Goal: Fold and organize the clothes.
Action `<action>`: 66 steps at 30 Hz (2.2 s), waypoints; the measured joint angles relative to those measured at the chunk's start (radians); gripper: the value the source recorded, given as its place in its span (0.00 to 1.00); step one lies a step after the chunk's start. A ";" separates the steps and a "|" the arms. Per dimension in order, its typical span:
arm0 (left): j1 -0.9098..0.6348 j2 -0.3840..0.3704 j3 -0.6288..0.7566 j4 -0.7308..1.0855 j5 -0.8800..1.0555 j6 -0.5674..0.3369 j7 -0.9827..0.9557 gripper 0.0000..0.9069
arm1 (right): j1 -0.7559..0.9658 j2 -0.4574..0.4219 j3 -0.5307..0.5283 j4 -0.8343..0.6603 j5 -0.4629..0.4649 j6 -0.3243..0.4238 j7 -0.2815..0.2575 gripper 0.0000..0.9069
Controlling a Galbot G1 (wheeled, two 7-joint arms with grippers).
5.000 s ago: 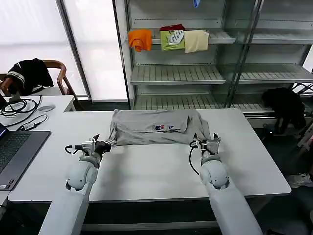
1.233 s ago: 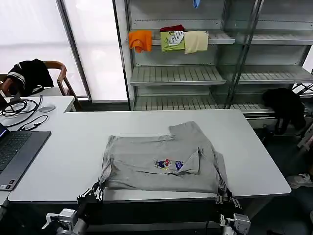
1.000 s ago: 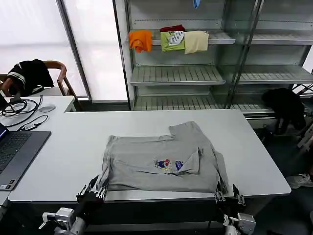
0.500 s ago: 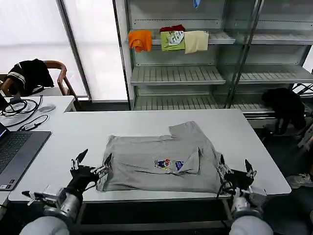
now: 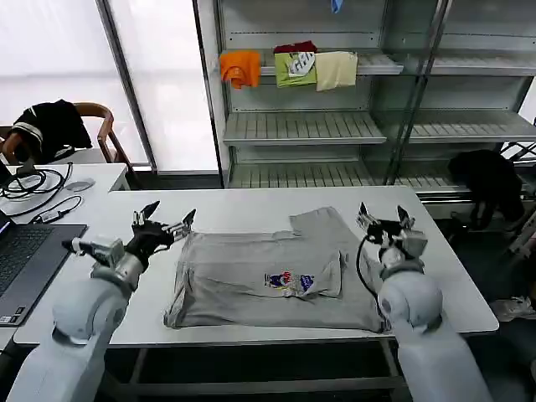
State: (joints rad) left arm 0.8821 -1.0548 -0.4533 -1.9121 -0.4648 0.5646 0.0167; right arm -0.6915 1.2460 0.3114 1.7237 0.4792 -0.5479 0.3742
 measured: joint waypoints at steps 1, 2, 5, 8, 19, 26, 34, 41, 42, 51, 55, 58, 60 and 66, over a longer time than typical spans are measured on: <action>-0.023 -0.004 0.008 0.027 0.001 0.001 0.002 1.00 | 0.035 0.006 -0.011 -0.043 0.001 0.000 -0.014 1.00; -0.046 -0.010 0.019 0.057 0.002 0.002 0.008 1.00 | 0.066 0.012 -0.021 -0.083 0.002 0.001 -0.027 1.00; -0.104 -0.030 0.047 0.139 0.017 0.004 0.022 1.00 | 0.156 0.036 -0.046 -0.217 -0.001 0.003 -0.062 1.00; -0.149 -0.052 0.070 0.220 0.038 0.006 0.036 1.00 | 0.237 0.064 -0.061 -0.352 -0.014 0.006 -0.091 1.00; -0.211 -0.117 0.099 0.448 0.106 0.009 0.061 1.00 | 0.371 0.164 -0.079 -0.695 -0.102 0.043 -0.180 1.00; -0.211 -0.118 0.114 0.505 0.129 0.010 0.068 1.00 | 0.402 0.197 -0.081 -0.812 -0.146 0.059 -0.206 1.00; -0.201 -0.121 0.126 0.528 0.144 0.011 0.073 1.00 | 0.409 0.227 -0.083 -0.882 -0.178 0.066 -0.214 1.00; -0.188 -0.114 0.126 0.538 0.149 0.011 0.074 1.00 | 0.411 0.242 -0.085 -0.911 -0.195 0.069 -0.214 1.00; -0.186 -0.113 0.126 0.539 0.149 0.012 0.074 1.00 | 0.411 0.243 -0.085 -0.912 -0.197 0.069 -0.213 1.00; -0.173 -0.112 0.127 0.537 0.152 0.010 0.075 0.87 | 0.398 0.245 -0.083 -0.909 -0.209 0.056 -0.204 1.00; -0.168 -0.115 0.131 0.530 0.151 0.010 0.077 0.56 | 0.385 0.238 -0.081 -0.894 -0.210 0.044 -0.200 1.00; -0.165 -0.119 0.136 0.525 0.152 0.010 0.079 0.03 | 0.377 0.236 -0.080 -0.884 -0.210 0.037 -0.195 0.49; -0.164 -0.121 0.138 0.525 0.153 0.010 0.080 0.02 | 0.371 0.236 -0.080 -0.876 -0.211 0.034 -0.192 0.03; -0.161 -0.123 0.143 0.524 0.153 0.010 0.086 0.02 | 0.352 0.234 -0.077 -0.854 -0.210 0.031 -0.181 0.00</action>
State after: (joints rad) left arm 0.7207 -1.1780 -0.3107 -1.3885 -0.3123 0.5746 0.1025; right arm -0.3395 1.4797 0.2343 0.8695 0.2690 -0.5168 0.1927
